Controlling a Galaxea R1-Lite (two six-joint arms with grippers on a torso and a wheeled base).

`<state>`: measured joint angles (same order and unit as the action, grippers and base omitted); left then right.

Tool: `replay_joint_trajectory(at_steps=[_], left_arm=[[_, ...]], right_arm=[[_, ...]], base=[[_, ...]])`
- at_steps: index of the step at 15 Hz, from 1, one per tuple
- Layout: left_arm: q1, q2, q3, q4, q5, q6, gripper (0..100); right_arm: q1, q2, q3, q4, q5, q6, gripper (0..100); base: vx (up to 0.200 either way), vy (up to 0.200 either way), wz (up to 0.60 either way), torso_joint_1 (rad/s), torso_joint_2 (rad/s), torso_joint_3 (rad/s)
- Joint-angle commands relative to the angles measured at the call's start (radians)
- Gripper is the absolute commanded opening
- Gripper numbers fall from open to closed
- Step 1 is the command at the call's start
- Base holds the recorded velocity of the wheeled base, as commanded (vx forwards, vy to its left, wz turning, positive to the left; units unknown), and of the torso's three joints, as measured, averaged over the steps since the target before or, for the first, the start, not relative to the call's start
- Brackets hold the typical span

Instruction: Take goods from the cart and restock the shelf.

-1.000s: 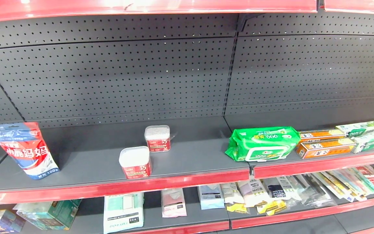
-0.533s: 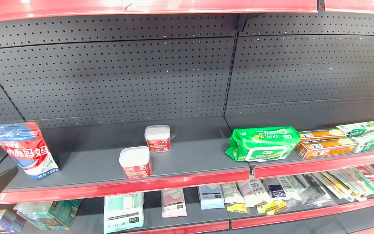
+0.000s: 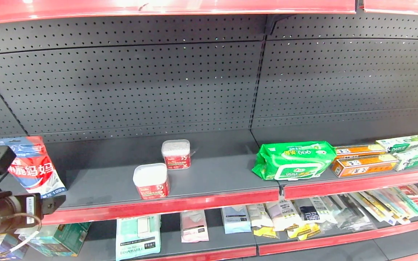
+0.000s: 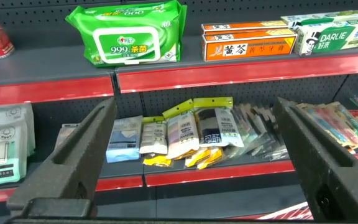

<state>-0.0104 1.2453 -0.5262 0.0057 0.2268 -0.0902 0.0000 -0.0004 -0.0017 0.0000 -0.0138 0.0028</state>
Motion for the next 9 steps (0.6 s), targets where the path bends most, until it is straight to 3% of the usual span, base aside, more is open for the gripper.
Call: replay_joint_trajectory(at_steps=[1, 3, 5, 7, 9], left_arm=[[-0.016, 0.141, -0.009, -0.033, 0.0, -0.002, 100], [-0.016, 0.269, -0.008, -0.179, 0.0, 0.003, 100], [-0.022, 0.342, -0.02, -0.236, -0.009, 0.021, 100], [-0.042, 0.398, -0.034, -0.257, -0.063, 0.026, 100], [-0.059, 0.442, -0.051, -0.288, -0.072, 0.026, 100]], right_arm=[[0.0, 0.002, 0.0, 0.0, 0.0, 0.0, 100], [0.0, 0.002, 0.0, 0.0, 0.0, 0.0, 100], [0.0, 0.002, 0.0, 0.0, 0.0, 0.0, 100], [0.0, 0.002, 0.0, 0.0, 0.0, 0.0, 100], [0.0, 0.002, 0.0, 0.0, 0.0, 0.0, 100]], base=[[0.0, 0.0, 0.0, 0.0, 0.0, 0.0], [0.0, 0.0, 0.0, 0.0, 0.0, 0.0], [0.0, 0.0, 0.0, 0.0, 0.0, 0.0], [0.0, 0.0, 0.0, 0.0, 0.0, 0.0], [0.0, 0.0, 0.0, 0.0, 0.0, 0.0]])
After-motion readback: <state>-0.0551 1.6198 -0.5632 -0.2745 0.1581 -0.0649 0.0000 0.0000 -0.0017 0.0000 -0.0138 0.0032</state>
